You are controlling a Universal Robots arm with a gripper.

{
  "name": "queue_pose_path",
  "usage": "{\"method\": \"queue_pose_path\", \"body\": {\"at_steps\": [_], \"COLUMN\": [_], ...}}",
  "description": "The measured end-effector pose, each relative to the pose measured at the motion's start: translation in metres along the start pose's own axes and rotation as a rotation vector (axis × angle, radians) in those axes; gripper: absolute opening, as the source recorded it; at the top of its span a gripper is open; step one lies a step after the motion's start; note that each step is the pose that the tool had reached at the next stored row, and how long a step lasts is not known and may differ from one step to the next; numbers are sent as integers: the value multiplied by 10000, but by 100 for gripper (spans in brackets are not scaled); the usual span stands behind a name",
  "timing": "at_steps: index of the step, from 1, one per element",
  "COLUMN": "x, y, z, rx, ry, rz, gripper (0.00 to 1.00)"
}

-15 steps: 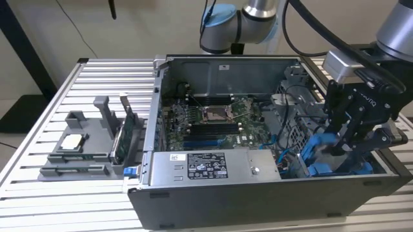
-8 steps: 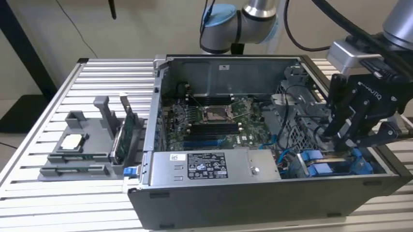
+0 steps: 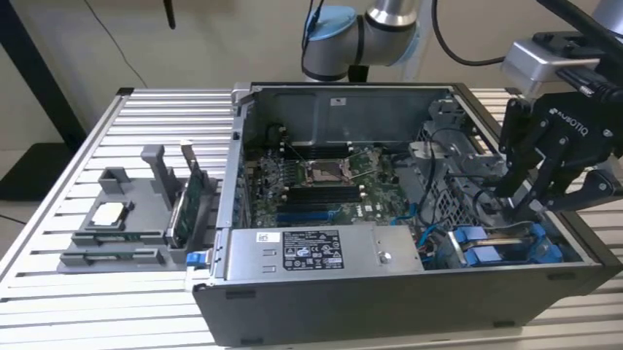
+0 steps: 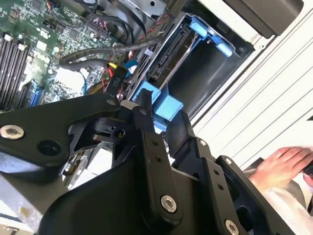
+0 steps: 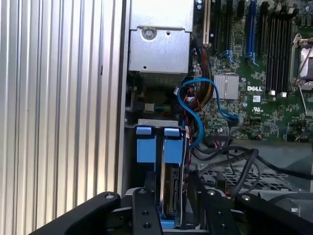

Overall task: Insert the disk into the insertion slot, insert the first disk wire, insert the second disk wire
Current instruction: 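Insert the disk into the insertion slot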

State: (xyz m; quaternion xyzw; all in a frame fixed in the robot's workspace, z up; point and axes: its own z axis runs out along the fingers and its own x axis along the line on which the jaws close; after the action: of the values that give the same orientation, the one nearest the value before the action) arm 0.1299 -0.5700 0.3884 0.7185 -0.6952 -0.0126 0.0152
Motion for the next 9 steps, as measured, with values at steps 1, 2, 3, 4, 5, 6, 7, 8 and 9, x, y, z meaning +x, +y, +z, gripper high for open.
{"method": "queue_pose_path", "body": {"at_steps": [1,2,3,4,5,6,7,8,9], "x": [0,0,0,0,0,0,0,0,0], "y": [0,1,1,1,1,1,1,1,1], "z": [-9,-19,-25,-25,-25,-26,-27,-28,-28], "rx": [0,0,0,0,0,0,0,0,0], "ry": [0,0,1,-1,-2,-3,-1,0,0], "rz": [0,0,0,0,0,0,0,0,0], "gripper": [40,40,40,40,40,40,40,40,40]}}
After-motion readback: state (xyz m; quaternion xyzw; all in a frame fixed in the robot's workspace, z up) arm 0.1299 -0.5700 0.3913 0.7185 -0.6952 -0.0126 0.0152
